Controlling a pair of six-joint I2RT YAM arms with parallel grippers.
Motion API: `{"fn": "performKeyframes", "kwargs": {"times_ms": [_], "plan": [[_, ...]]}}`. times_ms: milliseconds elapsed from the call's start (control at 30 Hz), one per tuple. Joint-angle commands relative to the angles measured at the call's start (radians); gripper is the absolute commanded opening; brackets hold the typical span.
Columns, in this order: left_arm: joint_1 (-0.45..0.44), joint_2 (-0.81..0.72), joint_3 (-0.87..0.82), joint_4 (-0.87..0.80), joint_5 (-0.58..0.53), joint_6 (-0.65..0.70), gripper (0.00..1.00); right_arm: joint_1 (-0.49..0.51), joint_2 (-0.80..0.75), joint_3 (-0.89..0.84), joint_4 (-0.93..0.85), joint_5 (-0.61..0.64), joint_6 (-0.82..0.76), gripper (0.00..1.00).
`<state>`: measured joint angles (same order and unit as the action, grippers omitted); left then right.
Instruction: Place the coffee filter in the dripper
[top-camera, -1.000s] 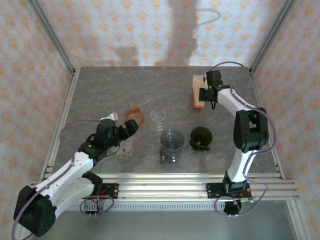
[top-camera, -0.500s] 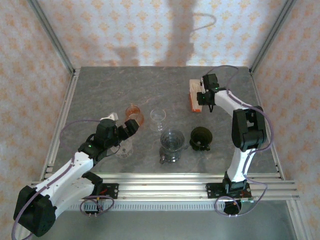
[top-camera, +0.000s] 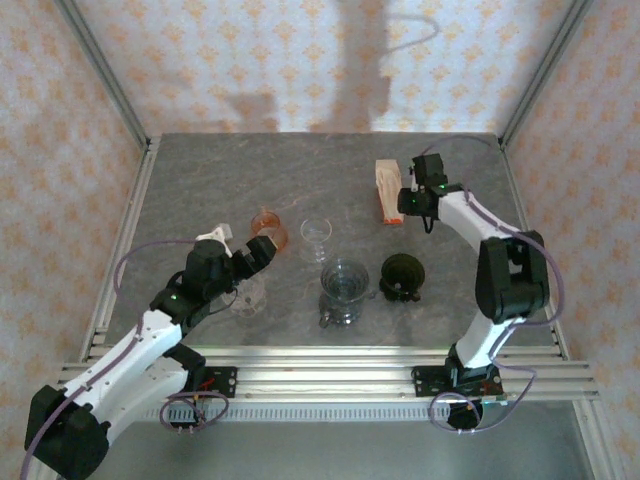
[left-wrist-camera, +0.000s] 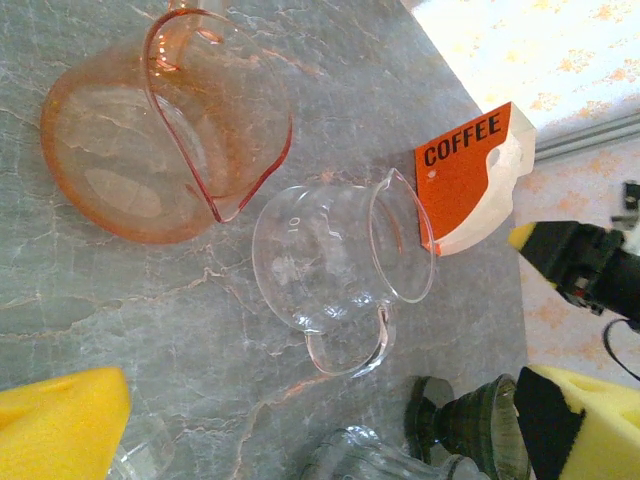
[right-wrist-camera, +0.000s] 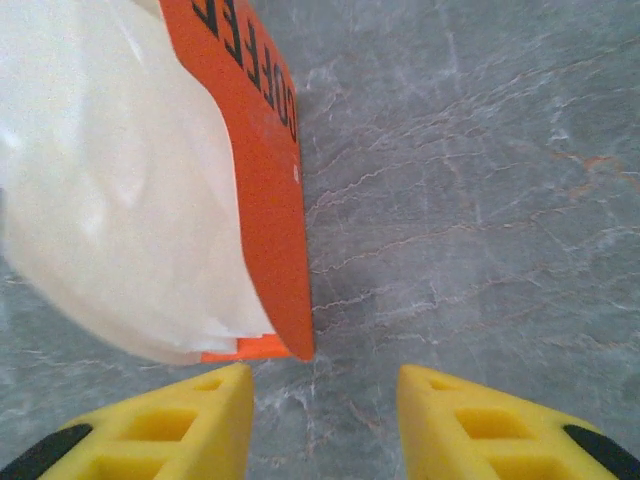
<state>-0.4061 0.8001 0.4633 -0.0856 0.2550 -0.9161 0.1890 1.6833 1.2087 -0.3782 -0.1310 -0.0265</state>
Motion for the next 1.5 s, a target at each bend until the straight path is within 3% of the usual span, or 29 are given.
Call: {"fn": "performKeyframes", "kwargs": {"times_ms": [0,200,333,700,1467], "plan": [[-0.004,-0.017,0.024,-0.012,0.002,-0.005,1.00,0.003,-0.112,-0.034,0.017,0.015,0.076,0.43],[-0.005,-0.029,0.015,-0.015,0.008,-0.014,1.00,0.061,-0.192,-0.002,-0.038,0.010,0.173,0.43],[-0.004,-0.031,0.011,-0.011,0.012,-0.021,1.00,0.114,-0.110,0.121,-0.127,0.065,0.219,0.39],[-0.005,-0.038,0.016,-0.032,0.010,-0.006,0.99,0.119,0.132,0.358,-0.219,0.103,0.318,0.32],[-0.004,-0.035,0.021,-0.052,0.001,0.015,1.00,0.117,0.281,0.480,-0.264,0.148,0.335,0.24]]}}
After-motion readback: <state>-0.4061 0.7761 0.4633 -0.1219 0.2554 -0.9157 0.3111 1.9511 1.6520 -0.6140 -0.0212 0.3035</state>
